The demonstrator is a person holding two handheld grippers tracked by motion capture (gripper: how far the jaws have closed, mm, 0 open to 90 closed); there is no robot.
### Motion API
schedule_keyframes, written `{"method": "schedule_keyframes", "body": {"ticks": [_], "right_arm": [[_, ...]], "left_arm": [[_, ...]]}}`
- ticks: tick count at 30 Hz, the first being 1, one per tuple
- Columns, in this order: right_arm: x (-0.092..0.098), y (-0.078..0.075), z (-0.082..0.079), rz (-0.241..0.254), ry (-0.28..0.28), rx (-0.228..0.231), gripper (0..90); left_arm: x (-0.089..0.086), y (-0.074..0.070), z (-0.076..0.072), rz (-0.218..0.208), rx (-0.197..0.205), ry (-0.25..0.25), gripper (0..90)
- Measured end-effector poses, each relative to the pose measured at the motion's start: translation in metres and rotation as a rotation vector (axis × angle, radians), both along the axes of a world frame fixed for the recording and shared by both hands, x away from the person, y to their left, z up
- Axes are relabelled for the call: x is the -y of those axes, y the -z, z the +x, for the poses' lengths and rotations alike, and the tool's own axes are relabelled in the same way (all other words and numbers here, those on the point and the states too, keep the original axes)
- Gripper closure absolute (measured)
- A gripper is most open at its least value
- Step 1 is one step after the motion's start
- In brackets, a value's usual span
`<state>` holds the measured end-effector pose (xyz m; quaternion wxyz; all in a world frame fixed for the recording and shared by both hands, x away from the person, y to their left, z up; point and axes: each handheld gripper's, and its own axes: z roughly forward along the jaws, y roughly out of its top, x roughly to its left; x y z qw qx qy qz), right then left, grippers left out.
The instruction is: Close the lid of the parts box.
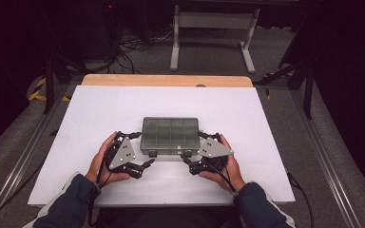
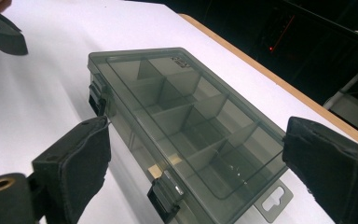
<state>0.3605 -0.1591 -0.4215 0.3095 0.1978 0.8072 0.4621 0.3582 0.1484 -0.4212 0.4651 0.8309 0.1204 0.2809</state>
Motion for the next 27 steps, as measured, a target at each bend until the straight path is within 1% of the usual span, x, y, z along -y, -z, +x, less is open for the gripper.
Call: {"method": "schedule_keyframes", "body": {"ticks": [4, 7, 14, 16, 23, 27], "right_arm": [[0.001, 0.000, -0.001, 0.001, 0.005, -0.005, 8.5], [0.002, 0.000, -0.002, -0.007, 0.007, 0.000, 8.5], [0.003, 0.000, -0.004, -0.022, 0.013, 0.013, 8.5], [0.003, 0.001, -0.005, -0.030, 0.014, 0.017, 8.5], [0.006, 0.001, -0.009, -0.039, 0.021, 0.024, 8.5], [0.007, 0.001, -0.010, -0.043, 0.024, 0.025, 8.5]], "left_arm": [[-0.002, 0.000, -0.002, -0.002, 0.001, -0.001, 7.0], [-0.004, -0.001, -0.004, 0.004, 0.004, -0.003, 7.1], [-0.011, -0.001, -0.009, -0.005, 0.010, -0.006, 7.1], [-0.012, -0.001, -0.010, 0.006, 0.014, -0.013, 7.1], [-0.020, 0.000, -0.015, 0.002, 0.014, -0.019, 7.1], [-0.024, 0.000, -0.017, 0.008, 0.017, -0.027, 7.1]]}}
